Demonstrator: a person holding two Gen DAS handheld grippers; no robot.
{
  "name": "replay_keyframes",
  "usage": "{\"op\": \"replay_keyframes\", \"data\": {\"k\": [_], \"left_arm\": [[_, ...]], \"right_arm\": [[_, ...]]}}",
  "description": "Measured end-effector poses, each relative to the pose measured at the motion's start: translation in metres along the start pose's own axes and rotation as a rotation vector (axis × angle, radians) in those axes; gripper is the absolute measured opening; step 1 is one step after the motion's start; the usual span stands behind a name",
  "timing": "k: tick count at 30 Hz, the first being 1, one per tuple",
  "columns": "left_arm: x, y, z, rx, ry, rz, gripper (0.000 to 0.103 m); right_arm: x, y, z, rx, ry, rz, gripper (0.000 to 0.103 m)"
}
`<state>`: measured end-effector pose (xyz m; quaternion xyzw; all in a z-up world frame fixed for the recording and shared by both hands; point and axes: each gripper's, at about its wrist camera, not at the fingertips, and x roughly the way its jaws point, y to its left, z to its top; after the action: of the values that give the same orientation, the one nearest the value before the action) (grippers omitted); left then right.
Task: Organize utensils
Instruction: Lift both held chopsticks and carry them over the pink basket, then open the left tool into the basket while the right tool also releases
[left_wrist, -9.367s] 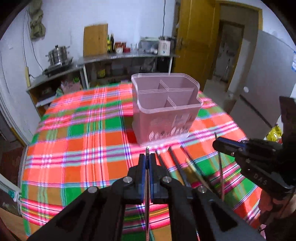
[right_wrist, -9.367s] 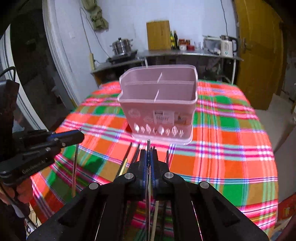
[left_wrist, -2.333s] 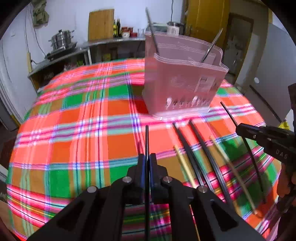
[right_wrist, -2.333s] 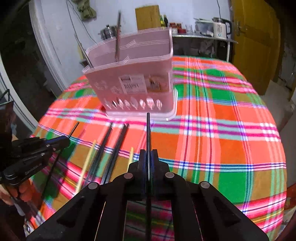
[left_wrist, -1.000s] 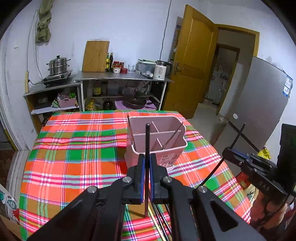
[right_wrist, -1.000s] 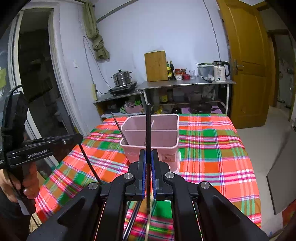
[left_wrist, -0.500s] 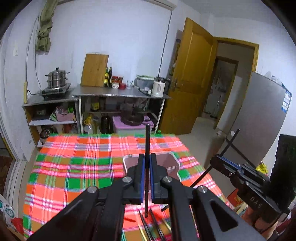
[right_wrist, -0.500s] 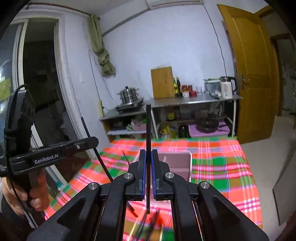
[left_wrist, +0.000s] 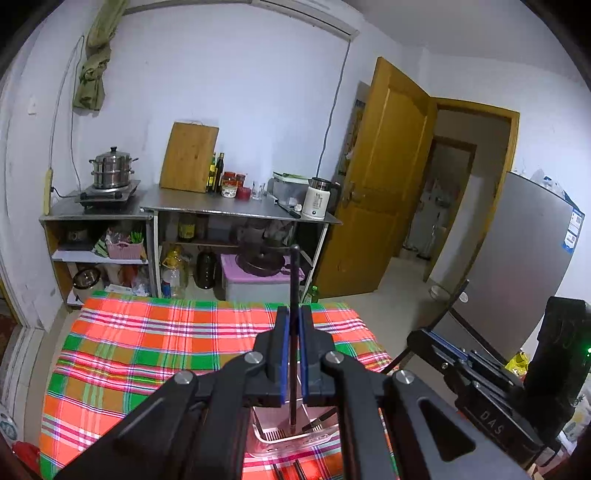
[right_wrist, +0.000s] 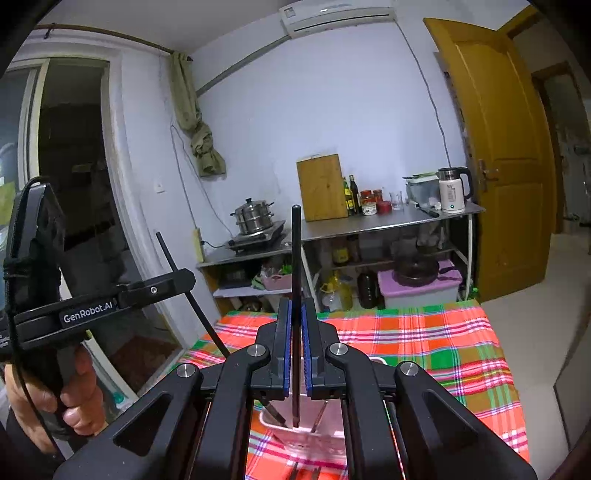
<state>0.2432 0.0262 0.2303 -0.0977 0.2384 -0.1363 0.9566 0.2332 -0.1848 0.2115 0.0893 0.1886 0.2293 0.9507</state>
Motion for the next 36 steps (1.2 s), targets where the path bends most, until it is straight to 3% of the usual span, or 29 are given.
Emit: {"op": "replay_keyframes", "data": {"k": [10,18,21,23,29,36], "left_arm": [[0.039,0.017,-0.034,-0.036,0.063,0.013,0.005],[0.048,0.025,-0.055,-0.041,0.090,0.012,0.006],[0.048,0.026,-0.060,-0.046,0.095,0.005,0.010],[0.047,0.026,-0.064,-0.041,0.098,0.008,0.019],[0.032,0.023,-0.068,-0.034,0.071,-0.002,0.027],[0.008,0.014,-0.076,-0.010,0.051,0.001,0.027]], "right_arm": [[0.031,-0.008,-0.032,0.006,0.083,-0.014,0.005],[0.049,-0.014,-0.055,0.006,0.161,0.008,0.005],[0.052,-0.014,-0.060,0.000,0.178,0.006,0.005],[0.052,-0.015,-0.062,0.000,0.181,0.003,0.006],[0.040,-0.017,-0.060,0.009,0.167,0.014,0.011],[0.007,-0.015,-0.060,0.007,0.134,0.019,0.012]]}}
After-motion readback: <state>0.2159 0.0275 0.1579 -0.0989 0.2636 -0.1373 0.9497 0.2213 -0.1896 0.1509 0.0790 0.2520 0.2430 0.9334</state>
